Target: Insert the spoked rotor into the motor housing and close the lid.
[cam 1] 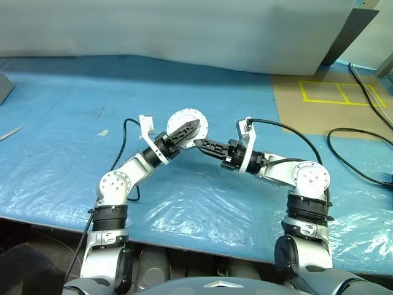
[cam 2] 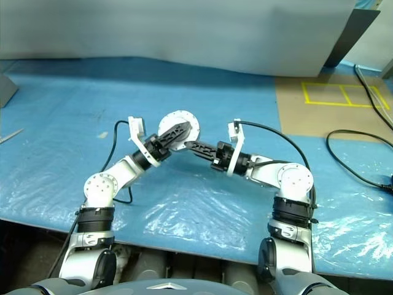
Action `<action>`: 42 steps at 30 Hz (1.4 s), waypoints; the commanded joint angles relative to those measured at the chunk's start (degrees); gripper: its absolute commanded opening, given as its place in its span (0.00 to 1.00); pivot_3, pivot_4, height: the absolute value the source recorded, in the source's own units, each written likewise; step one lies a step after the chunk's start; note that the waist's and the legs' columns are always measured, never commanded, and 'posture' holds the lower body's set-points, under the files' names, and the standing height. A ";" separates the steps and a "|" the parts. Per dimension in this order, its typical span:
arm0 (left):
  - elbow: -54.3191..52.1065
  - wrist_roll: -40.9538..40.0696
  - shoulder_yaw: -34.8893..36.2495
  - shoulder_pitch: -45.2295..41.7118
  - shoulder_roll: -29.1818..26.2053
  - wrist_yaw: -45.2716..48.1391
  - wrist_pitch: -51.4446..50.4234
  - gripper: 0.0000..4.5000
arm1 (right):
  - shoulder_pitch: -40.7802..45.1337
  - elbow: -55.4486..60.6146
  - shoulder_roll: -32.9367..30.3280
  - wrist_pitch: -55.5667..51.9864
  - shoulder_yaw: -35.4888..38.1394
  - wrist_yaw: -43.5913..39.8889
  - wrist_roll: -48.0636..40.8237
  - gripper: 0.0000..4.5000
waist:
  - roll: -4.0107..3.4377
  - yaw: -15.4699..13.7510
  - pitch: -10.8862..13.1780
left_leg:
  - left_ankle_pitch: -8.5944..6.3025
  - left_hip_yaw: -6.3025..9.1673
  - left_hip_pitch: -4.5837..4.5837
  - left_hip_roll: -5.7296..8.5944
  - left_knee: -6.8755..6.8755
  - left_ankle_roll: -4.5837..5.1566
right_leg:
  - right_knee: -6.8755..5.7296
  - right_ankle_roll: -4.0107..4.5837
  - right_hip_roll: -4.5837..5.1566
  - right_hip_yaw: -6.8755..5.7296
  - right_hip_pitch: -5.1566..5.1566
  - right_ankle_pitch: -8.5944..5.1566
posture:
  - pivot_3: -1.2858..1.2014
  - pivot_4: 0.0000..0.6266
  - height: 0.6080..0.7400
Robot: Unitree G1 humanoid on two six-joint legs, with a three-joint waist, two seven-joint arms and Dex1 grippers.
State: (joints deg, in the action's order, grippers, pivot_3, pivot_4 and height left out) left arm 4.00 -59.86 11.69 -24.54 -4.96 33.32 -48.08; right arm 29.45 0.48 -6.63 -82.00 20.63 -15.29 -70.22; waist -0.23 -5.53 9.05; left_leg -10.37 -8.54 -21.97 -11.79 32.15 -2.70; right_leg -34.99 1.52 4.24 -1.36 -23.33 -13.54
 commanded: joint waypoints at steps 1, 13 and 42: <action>-1.35 2.18 -2.09 -0.20 -0.46 0.85 0.36 0.73 | 0.67 2.29 1.06 1.73 -0.01 0.94 -3.31 0.24 | 0.01 -0.01 0.01 | 0.00 0.00 -0.01 0.00 0.00 0.00 | 0.00 0.00 0.00 0.00 0.00 0.00 | 0.52 0.24 1.00; -1.04 0.56 -1.02 -0.55 0.03 -1.95 -1.59 0.65 | -0.42 4.30 0.59 4.64 -2.02 2.18 -2.30 0.24 | 0.01 0.00 0.01 | 0.00 0.00 0.01 0.00 0.01 0.00 | 0.00 0.00 0.00 0.00 0.01 0.00 | 0.52 0.24 1.00; 0.56 2.16 8.13 -4.49 -1.95 -6.86 7.09 0.54 | 0.28 1.24 -1.19 6.56 -5.36 1.37 -5.07 0.70 | 0.13 -0.10 0.08 | 0.00 0.04 -0.11 0.01 0.02 0.00 | 0.10 -0.10 0.01 -0.06 0.02 0.06 | 0.52 0.24 1.00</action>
State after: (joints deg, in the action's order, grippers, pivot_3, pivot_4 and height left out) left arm 6.41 -57.34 17.50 -26.44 -6.50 26.84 -44.43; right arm 28.64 1.06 -7.52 -76.00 15.08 -13.24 -73.49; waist -0.10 -5.63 9.13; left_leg -10.37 -8.49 -22.08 -11.79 32.18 -2.70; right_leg -34.89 1.43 4.25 -1.42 -23.31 -13.48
